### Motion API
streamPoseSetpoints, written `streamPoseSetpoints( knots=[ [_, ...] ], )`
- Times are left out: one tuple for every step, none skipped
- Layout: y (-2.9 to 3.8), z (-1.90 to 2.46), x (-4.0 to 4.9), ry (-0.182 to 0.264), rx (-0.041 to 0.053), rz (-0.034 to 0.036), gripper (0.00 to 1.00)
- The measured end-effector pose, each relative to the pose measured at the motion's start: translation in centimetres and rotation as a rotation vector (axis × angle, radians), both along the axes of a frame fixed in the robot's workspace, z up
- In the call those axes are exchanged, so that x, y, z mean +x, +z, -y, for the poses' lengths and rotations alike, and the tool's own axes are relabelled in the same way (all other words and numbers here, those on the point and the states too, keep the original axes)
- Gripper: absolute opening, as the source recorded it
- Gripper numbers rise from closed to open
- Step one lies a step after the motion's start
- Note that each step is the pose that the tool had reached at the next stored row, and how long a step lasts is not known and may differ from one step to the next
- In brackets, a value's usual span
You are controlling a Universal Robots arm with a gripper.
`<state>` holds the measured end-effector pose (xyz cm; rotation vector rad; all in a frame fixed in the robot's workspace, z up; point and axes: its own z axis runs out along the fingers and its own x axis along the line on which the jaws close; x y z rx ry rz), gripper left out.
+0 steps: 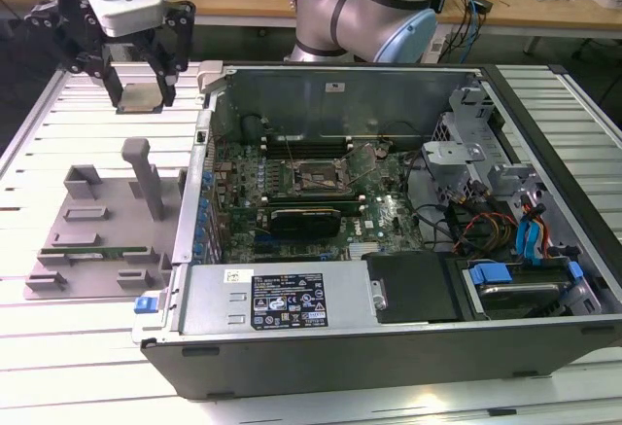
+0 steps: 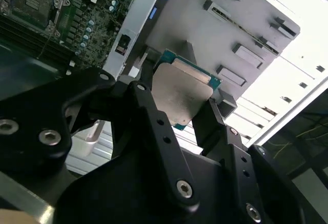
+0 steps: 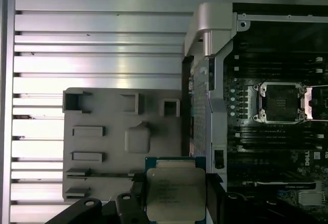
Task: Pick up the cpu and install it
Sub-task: 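Pick up the cpu and move it towards the insertion slot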
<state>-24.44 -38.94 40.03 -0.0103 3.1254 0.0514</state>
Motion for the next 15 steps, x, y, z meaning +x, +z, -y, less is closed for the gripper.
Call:
streamPoseSetpoints(
  knots=[
    [0.0,0.0,0.27,0.0,0.0,0.0,0.55],
    [0.0,0.0,0.42,0.0,0.0,0.0,0.55],
    [0.0,0.0,0.6,0.0,0.0,0.0,0.55],
    [0.0,0.0,0.95,0.0,-0.0001,-0.0001,0.55],
    [0.01,0.0,1.26,0.0,0.0,-0.0001,0.55],
    [0.0,0.0,1.54,0.0,-0.0001,0.0,0.55],
    [0.0,0.0,1.78,0.0,0.0,0.0,0.55],
    [0.0,0.0,2.07,0.0,0.0001,0.0,0.55],
    [0.0,0.0,2.35,0.0,0.0,0.0,0.55],
    [0.0,0.0,2.63,0.0,0.0,0.0,0.55],
    [0.0,0.0,2.9,0.0,0.0,0.0,0.55],
    [0.0,0.0,3.28,0.0,0.0,0.0,0.55],
    [0.0,0.0,3.44,0.0,0.0,0.0,0.55],
    [0.0,0.0,3.57,0.0,0.0,-0.0001,0.55],
    [0.0,0.0,3.78,0.0,-0.0001,-0.0001,0.55]
  ],
)
